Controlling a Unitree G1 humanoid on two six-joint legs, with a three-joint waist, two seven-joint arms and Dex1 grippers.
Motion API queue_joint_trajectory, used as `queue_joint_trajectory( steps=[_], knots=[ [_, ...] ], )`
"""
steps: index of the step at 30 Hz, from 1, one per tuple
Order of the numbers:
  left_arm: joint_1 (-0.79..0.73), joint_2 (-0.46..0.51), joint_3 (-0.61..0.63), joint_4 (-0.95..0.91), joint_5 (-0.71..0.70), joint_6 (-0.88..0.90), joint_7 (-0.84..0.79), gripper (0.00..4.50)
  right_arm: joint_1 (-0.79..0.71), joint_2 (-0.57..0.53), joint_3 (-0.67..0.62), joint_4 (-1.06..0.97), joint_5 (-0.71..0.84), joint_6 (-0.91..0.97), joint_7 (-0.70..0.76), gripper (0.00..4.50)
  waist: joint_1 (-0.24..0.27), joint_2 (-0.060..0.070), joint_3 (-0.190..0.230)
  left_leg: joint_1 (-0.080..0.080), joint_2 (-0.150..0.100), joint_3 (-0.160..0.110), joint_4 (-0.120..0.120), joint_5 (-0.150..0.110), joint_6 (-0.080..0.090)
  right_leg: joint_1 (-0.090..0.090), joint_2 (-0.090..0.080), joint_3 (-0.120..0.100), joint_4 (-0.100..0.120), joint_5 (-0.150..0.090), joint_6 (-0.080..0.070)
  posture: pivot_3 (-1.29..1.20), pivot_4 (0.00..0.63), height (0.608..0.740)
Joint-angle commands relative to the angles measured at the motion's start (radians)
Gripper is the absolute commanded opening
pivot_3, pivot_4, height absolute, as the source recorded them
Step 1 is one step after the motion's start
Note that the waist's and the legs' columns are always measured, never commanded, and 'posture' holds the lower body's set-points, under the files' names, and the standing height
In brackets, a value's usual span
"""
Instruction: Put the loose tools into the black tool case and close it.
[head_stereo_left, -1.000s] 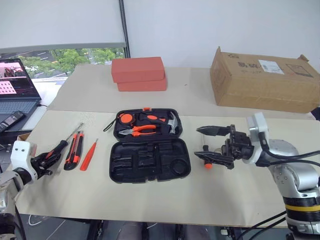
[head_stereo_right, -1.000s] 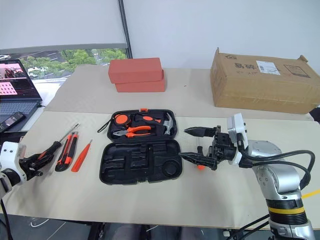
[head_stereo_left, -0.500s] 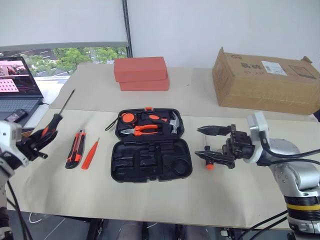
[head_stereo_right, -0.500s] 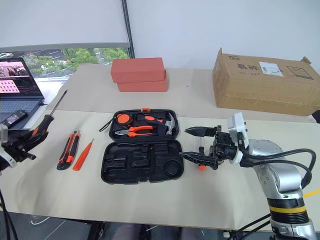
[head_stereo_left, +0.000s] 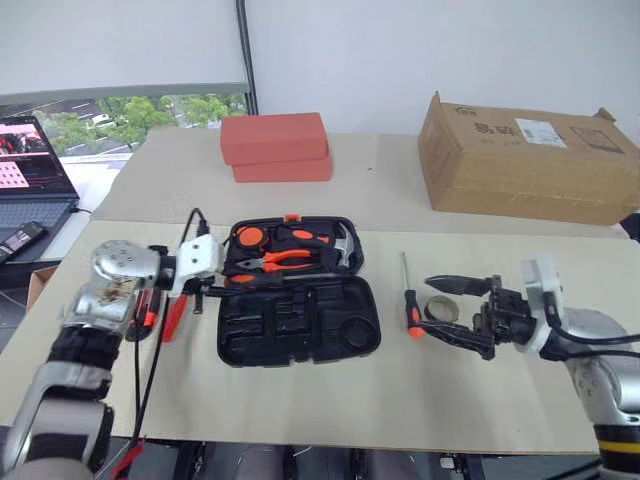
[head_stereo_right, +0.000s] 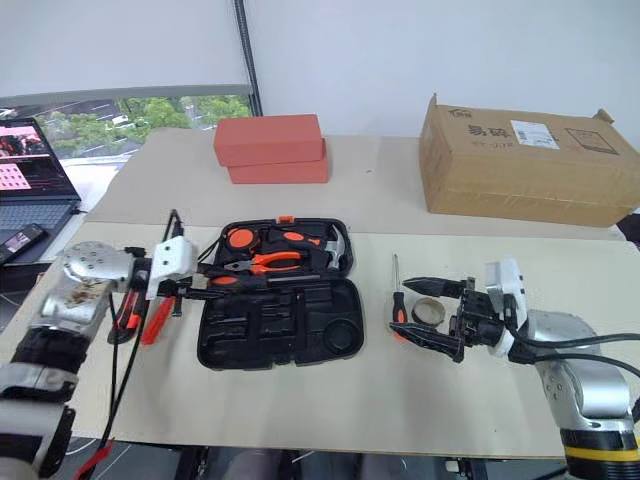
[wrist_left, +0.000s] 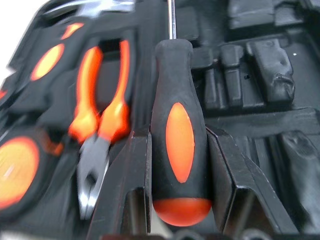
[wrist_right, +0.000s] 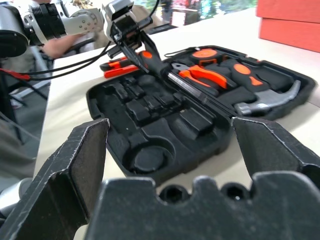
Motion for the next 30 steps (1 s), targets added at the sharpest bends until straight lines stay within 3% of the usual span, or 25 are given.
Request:
queue_joint_trajectory(
  steps=[1, 14, 16, 17, 23, 30],
  knots=[
    [-0.053, -0.005, -0.011, 0.076, 0.034, -0.058, -0.013, 0.96, 0.036, 0.002, -0.054, -0.08, 0.014, -0.025, -0.033, 4.5, -0.001, 0.0, 0.0, 0.0, 0.0, 0.0, 0.0, -0.001, 0.002, 0.0, 0.0, 0.0, 0.0, 0.0, 0.0, 0.0, 0.15, 0.711],
    [-0.063, -0.02, -0.018, 0.118, 0.035, -0.063, -0.065, 0.96, 0.017, -0.011, -0.034, -0.149, 0.031, 0.019, -0.118, 4.5, 0.005, 0.0, 0.0, 0.001, 0.0, -0.002, 0.002, -0.003, 0.006, 0.001, -0.001, 0.0, 0.003, -0.001, 0.001, 0.0, 0.15, 0.711],
    [-0.06, -0.017, -0.014, 0.114, 0.032, -0.053, -0.072, 1.96, 0.004, -0.015, -0.028, -0.147, 0.032, 0.026, -0.119, 4.5, 0.005, 0.0, 0.0, 0.001, 0.0, -0.001, 0.002, -0.003, 0.006, 0.0, -0.001, 0.0, 0.003, -0.001, 0.001, 0.0, 0.15, 0.711],
    [-0.057, -0.013, -0.01, 0.108, 0.03, -0.04, -0.072, 2.14, -0.007, -0.016, -0.024, -0.142, 0.031, 0.029, -0.118, 4.5, 0.006, 0.0, 0.0, 0.001, 0.0, -0.002, 0.002, -0.003, 0.006, 0.0, 0.0, 0.0, 0.003, -0.001, 0.001, 0.0, 0.15, 0.711],
    [-0.055, -0.002, 0.015, 0.107, 0.045, -0.047, -0.011, 4.28, -0.033, -0.017, -0.014, -0.129, 0.026, 0.04, -0.111, 4.5, 0.011, 0.0, 0.0, 0.001, 0.0, -0.003, 0.003, -0.003, 0.006, 0.001, -0.001, 0.0, 0.004, -0.001, 0.001, 0.0, 0.15, 0.711],
    [-0.041, -0.01, 0.069, 0.003, -0.046, 0.019, 0.014, 4.39, -0.039, -0.012, -0.005, -0.102, 0.015, 0.023, -0.089, 4.5, 0.01, 0.0, 0.0, 0.0, 0.0, -0.002, 0.003, -0.003, 0.006, 0.001, -0.001, 0.0, 0.003, 0.0, 0.0, 0.0, 0.15, 0.711]
  ],
)
